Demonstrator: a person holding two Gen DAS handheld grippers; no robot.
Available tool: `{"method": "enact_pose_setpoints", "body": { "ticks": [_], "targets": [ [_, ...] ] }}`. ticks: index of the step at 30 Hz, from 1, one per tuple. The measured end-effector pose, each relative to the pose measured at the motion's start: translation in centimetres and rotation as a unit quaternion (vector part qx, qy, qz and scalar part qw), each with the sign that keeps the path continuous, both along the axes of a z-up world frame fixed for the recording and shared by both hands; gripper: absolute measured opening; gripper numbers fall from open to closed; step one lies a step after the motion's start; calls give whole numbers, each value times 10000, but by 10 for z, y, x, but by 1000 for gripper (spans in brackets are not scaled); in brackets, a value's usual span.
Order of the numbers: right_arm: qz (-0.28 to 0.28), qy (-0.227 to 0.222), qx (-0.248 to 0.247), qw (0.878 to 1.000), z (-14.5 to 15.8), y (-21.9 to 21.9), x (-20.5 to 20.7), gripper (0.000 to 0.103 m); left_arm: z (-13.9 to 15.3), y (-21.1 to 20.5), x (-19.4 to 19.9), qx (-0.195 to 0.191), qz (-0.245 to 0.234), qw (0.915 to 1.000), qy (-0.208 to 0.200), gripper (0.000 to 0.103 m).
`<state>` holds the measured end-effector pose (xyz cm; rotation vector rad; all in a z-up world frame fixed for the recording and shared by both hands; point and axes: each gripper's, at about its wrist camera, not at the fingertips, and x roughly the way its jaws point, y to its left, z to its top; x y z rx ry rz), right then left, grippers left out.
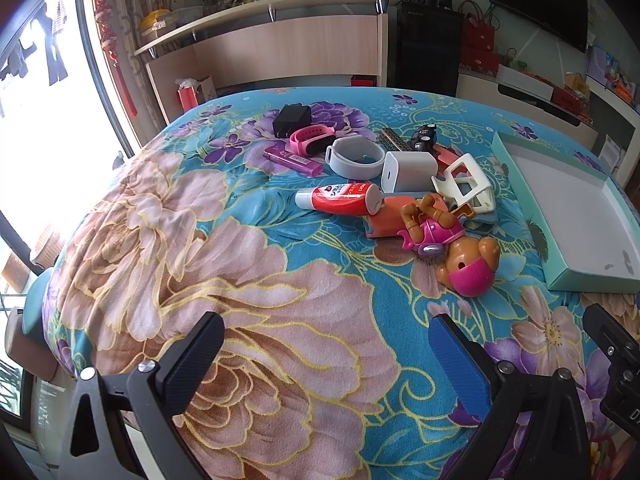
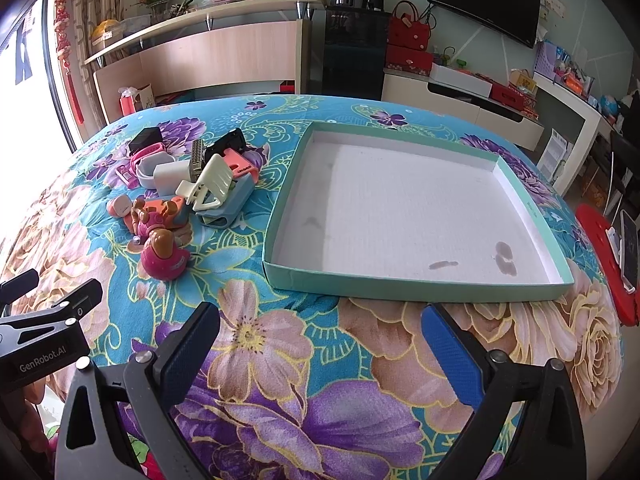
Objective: Organize rigid objects
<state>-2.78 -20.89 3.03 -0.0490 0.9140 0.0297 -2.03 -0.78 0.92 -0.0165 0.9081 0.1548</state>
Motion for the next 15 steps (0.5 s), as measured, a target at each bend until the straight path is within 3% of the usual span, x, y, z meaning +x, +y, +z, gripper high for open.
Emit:
{"method": "enact_pose_setpoints", "body": {
  "ticks": [15],
  "targets": [
    [-2, 25, 5, 10000, -1, 0, 1, 101, -3, 0, 2, -31, -13, 10000, 83, 103]
  ]
}}
